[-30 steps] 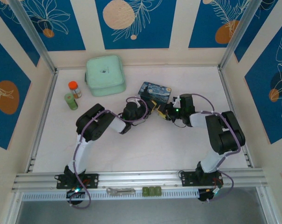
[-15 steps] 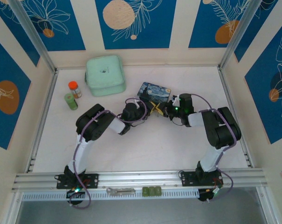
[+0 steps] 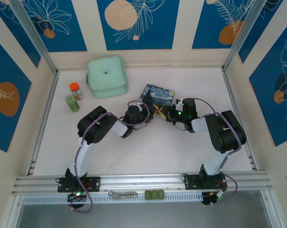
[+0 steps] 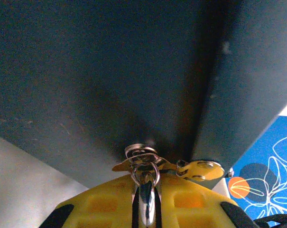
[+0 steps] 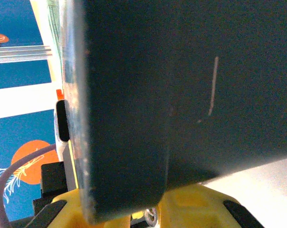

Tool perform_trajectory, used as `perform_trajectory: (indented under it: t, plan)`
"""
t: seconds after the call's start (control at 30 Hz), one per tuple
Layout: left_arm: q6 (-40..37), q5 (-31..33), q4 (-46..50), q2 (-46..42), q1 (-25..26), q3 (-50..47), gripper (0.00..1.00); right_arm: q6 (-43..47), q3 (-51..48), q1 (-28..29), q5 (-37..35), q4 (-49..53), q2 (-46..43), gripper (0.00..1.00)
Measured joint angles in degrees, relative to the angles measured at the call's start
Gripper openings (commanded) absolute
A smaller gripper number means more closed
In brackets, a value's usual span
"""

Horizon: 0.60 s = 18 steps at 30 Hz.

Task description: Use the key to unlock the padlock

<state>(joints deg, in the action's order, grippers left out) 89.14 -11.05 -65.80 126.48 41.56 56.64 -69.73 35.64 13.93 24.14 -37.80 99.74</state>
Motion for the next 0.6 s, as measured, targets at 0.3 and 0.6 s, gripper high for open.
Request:
perform_trajectory:
  t: [0.3, 0.6]
  plan:
    - [0.0, 0.2, -0.2, 0.0, 0.0, 0.0, 0.0, -0.9, -0.7, 0.5, -0.1, -1.2, 0.0, 0.24]
    - [0.6, 0.2, -0.1, 0.0, 0.0, 0.0, 0.0, -1.5, -1.7, 0.7, -0.3, -3.1, 0.0, 0.08]
